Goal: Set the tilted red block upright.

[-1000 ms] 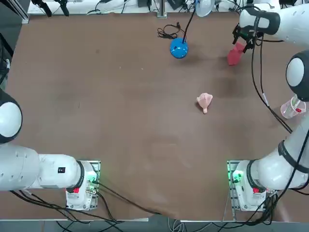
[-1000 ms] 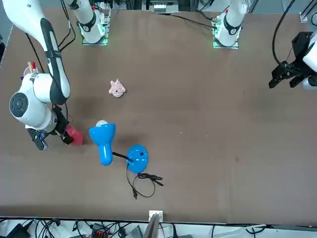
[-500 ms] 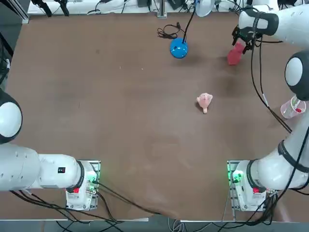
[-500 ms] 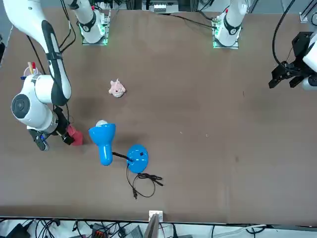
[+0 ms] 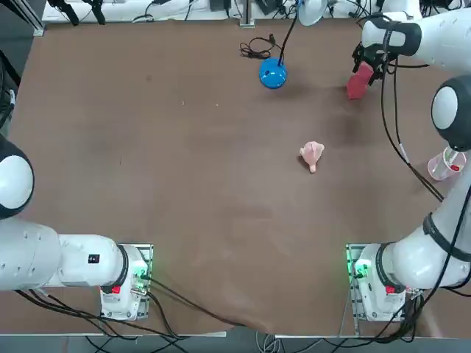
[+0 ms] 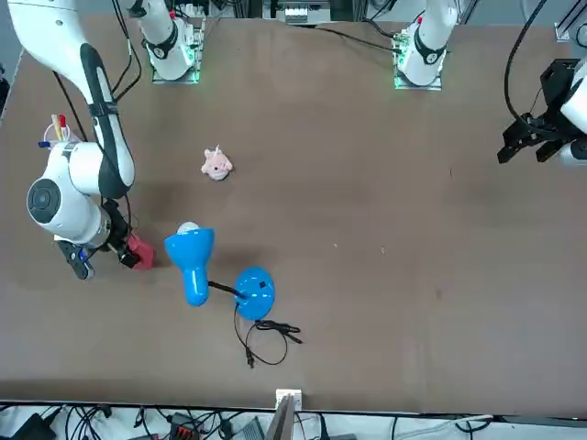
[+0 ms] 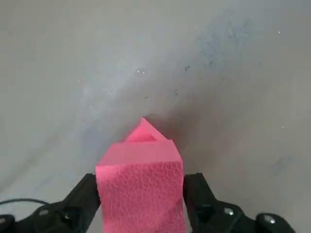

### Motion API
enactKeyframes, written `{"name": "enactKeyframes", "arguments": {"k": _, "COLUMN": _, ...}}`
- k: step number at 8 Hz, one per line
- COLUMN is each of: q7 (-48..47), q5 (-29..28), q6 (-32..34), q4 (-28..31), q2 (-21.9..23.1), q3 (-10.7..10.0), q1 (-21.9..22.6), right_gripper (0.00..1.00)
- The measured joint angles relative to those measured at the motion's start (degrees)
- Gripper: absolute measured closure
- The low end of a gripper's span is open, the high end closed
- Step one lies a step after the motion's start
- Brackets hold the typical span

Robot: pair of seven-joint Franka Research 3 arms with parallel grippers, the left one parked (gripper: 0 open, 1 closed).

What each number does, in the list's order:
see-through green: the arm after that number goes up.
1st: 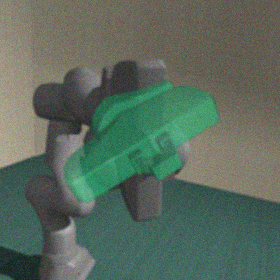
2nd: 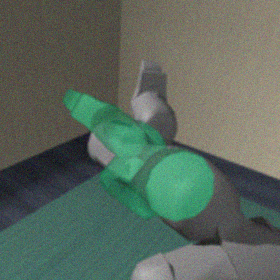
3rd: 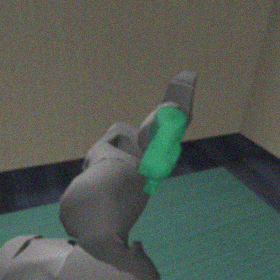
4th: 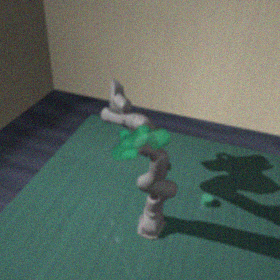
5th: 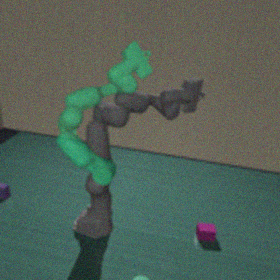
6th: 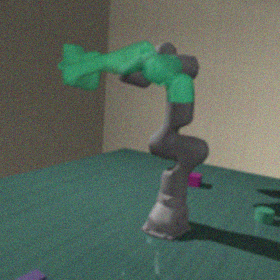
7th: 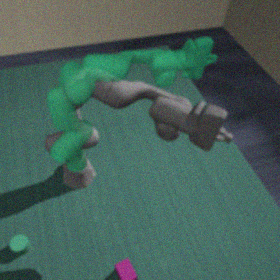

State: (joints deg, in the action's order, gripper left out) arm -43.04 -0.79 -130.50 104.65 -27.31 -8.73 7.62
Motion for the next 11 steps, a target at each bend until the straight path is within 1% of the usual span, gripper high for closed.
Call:
{"name": "enactKeyframes", "arguments": {"k": 1, "q7": 0.81, "q5": 0.0, "q6": -0.02, "q4": -0.04, "q2": 0.08, "q3": 0.0, "q1": -0.01, "right_gripper": 0.13}}
{"name": "enactKeyframes", "arguments": {"k": 3, "q7": 5.41, "q5": 0.0, "q6": 0.52, "q4": -0.13, "q2": 0.59, "q3": -0.02, "q1": -0.03, "right_gripper": 0.25}}
{"name": "enactKeyframes", "arguments": {"k": 4, "q7": 9.36, "q5": 0.0, "q6": 1.24, "q4": -0.22, "q2": 1.44, "q3": -0.02, "q1": -0.03, "right_gripper": 0.25}}
{"name": "enactKeyframes", "arguments": {"k": 6, "q7": 18.57, "q5": 0.0, "q6": 2.84, "q4": -0.47, "q2": 3.68, "q3": 0.0, "q1": 0.01, "right_gripper": 0.3}}
{"name": "enactKeyframes", "arguments": {"k": 7, "q7": 23.22, "q5": 0.0, "q6": 3.43, "q4": -0.49, "q2": 4.45, "q3": 0.11, "q1": 0.04, "right_gripper": 0.3}}
{"name": "enactKeyframes", "arguments": {"k": 9, "q7": 32.45, "q5": 0.0, "q6": 3.56, "q4": -0.47, "q2": 4.46, "q3": 0.7, "q1": 0.13, "right_gripper": 0.3}}
{"name": "enactKeyframes", "arguments": {"k": 11, "q7": 38.94, "q5": 0.0, "q6": 3.22, "q4": -0.51, "q2": 3.73, "q3": 1.14, "q1": 0.16, "right_gripper": 0.3}}
